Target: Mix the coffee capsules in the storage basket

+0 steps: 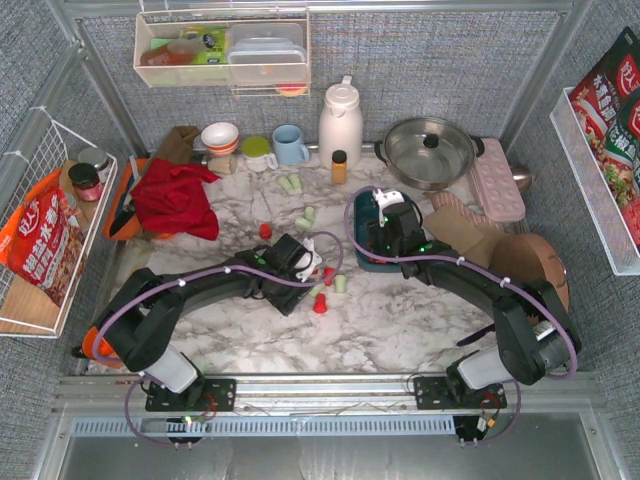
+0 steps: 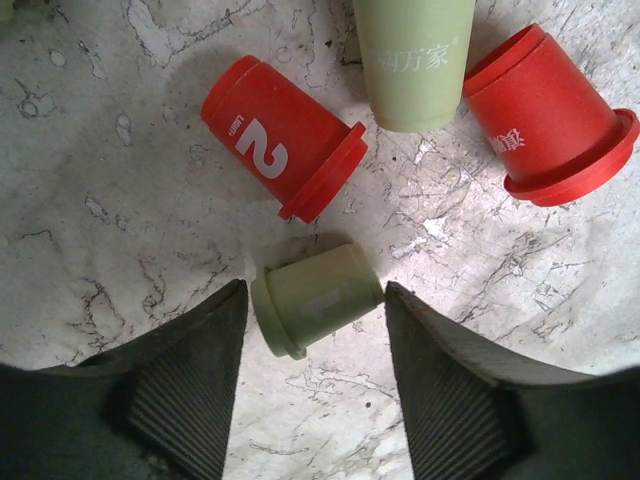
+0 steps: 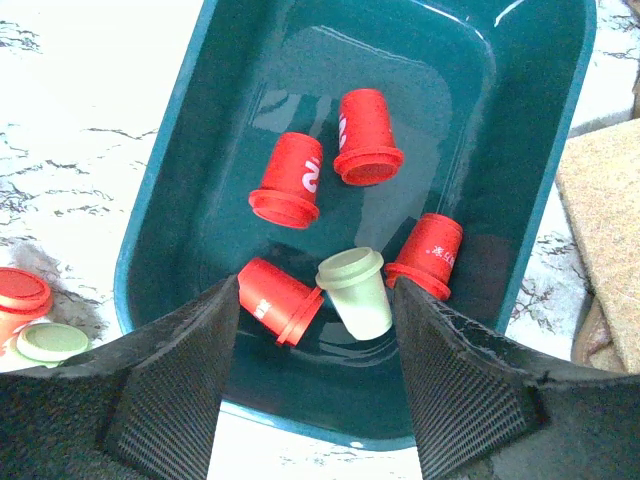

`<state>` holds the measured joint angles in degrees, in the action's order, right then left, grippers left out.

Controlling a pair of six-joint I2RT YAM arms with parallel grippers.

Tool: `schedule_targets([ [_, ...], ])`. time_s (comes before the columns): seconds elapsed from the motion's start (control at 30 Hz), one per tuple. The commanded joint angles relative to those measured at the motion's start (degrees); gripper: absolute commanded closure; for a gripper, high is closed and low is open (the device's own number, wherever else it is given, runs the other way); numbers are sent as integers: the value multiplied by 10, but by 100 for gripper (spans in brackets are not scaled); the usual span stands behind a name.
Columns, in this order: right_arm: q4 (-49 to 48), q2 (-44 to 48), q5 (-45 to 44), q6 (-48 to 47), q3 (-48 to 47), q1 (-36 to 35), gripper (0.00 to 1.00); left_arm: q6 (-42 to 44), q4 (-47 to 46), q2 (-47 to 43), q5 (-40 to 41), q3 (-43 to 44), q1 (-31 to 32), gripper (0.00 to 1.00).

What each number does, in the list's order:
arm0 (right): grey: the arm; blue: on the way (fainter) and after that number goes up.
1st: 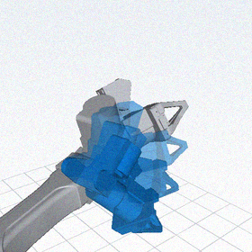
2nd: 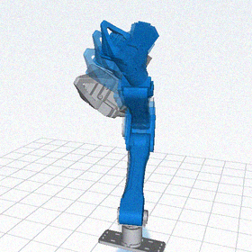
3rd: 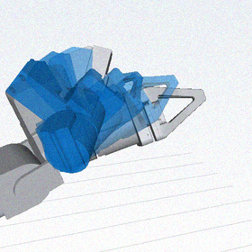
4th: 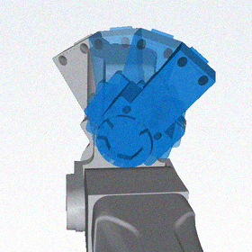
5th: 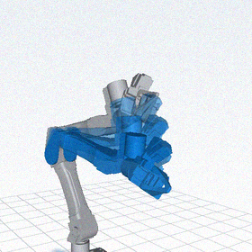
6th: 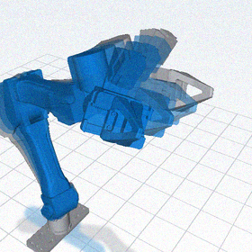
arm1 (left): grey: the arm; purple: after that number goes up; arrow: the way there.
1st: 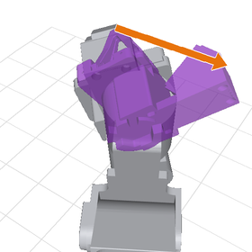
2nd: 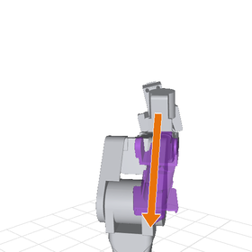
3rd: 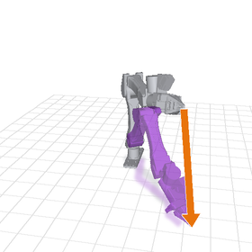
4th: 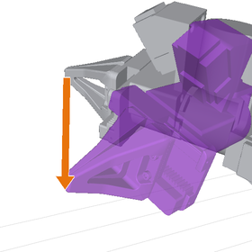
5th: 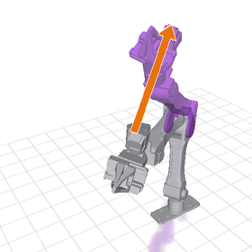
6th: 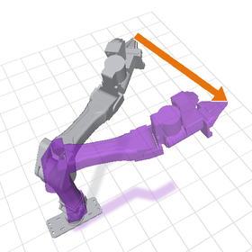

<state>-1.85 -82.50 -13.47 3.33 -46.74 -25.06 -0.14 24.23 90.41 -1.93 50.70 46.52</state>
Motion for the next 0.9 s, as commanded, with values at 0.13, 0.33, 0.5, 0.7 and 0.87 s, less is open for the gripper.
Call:
schedule_targets([
  [0.13,-7,7,1,3,2,0,33,1,-7,6,-6,6,1,47],
  [0.33,0,15,7,9,0,0,33,1,-9,0,11,9,1,49],
  [0.5,22,60,54,36,-12,-1,33,5,-51,-49,49,1,1,49],
  [0.7,61,112,155,55,-42,-2,33,58,-230,-189,17,-70,1,56],
  [0.87,105,123,235,73,-79,-15,33,145,-479,-295,-87,-191,0,55],
])
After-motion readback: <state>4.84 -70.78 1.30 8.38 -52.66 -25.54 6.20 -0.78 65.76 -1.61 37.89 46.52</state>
